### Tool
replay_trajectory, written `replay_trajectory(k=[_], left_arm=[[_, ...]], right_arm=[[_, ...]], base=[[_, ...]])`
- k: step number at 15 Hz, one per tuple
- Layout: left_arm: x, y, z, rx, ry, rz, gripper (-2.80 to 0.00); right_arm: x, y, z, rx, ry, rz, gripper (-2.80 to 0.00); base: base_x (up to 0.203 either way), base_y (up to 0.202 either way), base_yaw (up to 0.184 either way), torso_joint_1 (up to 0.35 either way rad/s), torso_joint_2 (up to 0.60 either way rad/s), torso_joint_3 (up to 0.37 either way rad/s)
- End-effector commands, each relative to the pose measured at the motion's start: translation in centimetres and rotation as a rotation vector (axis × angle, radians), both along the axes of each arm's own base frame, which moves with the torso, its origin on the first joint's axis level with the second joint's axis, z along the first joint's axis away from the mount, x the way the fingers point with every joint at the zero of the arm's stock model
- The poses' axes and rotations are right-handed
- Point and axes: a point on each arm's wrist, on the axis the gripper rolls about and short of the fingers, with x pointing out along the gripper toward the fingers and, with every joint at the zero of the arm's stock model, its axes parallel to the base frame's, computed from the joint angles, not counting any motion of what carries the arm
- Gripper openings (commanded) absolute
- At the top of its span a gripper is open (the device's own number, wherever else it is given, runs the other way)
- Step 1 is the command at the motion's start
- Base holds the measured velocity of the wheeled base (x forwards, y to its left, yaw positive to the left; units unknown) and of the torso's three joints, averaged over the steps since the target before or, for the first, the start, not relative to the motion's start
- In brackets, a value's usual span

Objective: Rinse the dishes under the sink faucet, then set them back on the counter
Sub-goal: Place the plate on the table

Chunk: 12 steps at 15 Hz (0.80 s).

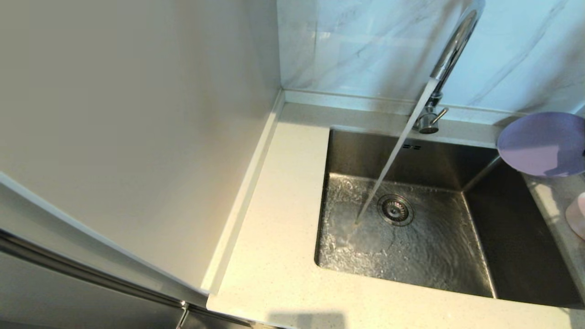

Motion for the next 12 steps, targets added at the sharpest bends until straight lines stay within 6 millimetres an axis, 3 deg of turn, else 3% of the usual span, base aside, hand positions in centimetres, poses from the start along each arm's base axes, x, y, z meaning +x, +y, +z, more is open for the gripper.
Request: replay_trajectory(k=[1, 6, 7, 12], left_arm=[[0.0, 0.0, 0.0, 0.0, 0.0, 0.0, -2.8], [0.0, 0.0, 0.0, 0.0, 0.0, 0.0, -2.8], [0.0, 0.0, 0.0, 0.0, 0.0, 0.0, -2.8], [0.0, 0.0, 0.0, 0.0, 0.0, -0.001, -2.8]], right_arm=[[0.23, -0.43, -0.7, -0.001, 0.021, -0.015, -2.8], [0.56, -1.07, -1.25, -0.031, 0.028, -0.038, -2.8], [0.6, -1.03, -1.27, -0.031, 0.028, -0.042, 0.0], [0.64, -1.05, -1.29, -0.032, 0.026, -0.042, 0.0]], base=[[0.0, 0.0, 0.0, 0.0, 0.0, 0.0], [0.0, 0.0, 0.0, 0.0, 0.0, 0.0], [0.0, 0.0, 0.0, 0.0, 0.0, 0.0], [0.0, 0.0, 0.0, 0.0, 0.0, 0.0]])
